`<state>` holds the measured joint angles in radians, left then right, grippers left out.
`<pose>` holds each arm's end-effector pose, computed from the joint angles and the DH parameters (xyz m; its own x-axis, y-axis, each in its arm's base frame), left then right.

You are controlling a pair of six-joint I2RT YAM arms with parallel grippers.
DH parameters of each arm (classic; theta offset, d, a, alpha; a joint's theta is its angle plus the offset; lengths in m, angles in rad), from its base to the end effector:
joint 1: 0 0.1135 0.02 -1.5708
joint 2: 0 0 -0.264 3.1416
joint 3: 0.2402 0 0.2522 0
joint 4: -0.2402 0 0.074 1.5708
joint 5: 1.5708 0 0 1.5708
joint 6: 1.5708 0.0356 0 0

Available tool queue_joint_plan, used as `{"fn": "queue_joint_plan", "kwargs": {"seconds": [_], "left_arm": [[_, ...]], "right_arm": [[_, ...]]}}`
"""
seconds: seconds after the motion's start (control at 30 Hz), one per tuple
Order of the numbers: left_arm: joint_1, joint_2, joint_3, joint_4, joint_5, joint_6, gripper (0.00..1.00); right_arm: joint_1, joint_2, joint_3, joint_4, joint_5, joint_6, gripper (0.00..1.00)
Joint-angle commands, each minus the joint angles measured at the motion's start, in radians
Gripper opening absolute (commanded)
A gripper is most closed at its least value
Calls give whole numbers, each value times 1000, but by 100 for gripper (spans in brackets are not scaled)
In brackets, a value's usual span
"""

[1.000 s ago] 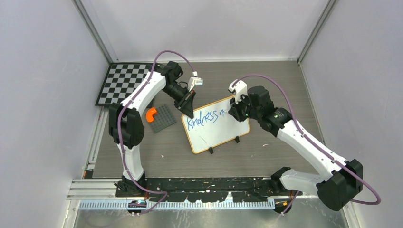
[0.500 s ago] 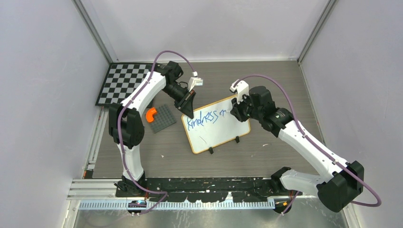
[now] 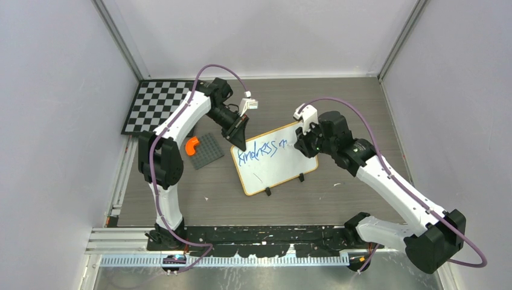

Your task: Write a sentence on the whiteboard

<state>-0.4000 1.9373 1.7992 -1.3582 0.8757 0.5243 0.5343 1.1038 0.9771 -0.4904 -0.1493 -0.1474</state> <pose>0.3326 -0.1703 0.2891 -0.6439 0.6203 -0.4478 0.7213 0.2970 -0.6257 0.2045 0.1272 0.3146 -0.4033 -0.4074 -0.8194 -0.6745 0.7374 -0.0346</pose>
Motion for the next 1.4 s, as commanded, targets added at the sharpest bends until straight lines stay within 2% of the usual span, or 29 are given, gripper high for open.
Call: {"fn": "queue_joint_plan", "kwargs": {"seconds": [0.0,0.17,0.67,0.97,1.37], "left_arm": [[-19,2,25,-5,28,7,0],[-19,-1,25,-5,27,10,0],[-18,-1,23,-2,31,11,0],[-18,2,22,-2,29,14,0],[-18,-2,19,-5,28,15,0]], "right_arm": [[-9,-48,37,58,47,33,0],[-11,-35,34,98,100,50,0],[-11,10,38,131,67,49,0],[-11,15,11,90,24,25,0],[-12,6,1,49,68,-9,0]]}}
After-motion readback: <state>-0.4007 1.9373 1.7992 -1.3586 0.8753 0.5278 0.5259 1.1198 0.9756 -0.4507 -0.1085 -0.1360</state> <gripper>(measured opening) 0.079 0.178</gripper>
